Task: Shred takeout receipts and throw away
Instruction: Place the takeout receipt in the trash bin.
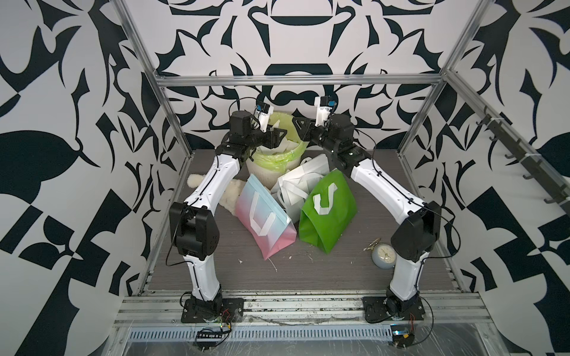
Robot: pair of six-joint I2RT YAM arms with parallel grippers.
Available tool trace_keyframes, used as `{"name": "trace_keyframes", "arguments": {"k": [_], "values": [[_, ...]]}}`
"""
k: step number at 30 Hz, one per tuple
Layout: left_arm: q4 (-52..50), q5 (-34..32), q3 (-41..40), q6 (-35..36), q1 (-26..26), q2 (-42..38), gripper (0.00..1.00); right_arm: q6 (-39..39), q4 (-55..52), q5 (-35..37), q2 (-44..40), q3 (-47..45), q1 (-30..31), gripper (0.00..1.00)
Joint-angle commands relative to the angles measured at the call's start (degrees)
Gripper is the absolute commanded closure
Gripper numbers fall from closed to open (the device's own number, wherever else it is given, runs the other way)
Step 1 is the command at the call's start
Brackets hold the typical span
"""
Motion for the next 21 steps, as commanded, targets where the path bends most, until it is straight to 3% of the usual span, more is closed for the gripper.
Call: {"name": "trace_keyframes", "arguments": {"k": [1,6,21], "values": [[2.99,2.99,-0.32,2.22,0.22,-2.60,0.39,6.11,2.48,-5.00,2.75,6.46,-0.64,0.70],[3.87,4.82,-1.92,3.68,0.22,-3.81,0.49,9.24,0.41,-6.90,8.07,13.11,-0.82,0.67],[4.33,6.95,-3.29,5.77,0.21,-4.21,0.50,12.85,0.82,-9.50,11.58,16.85,-0.77,0.64]]}}
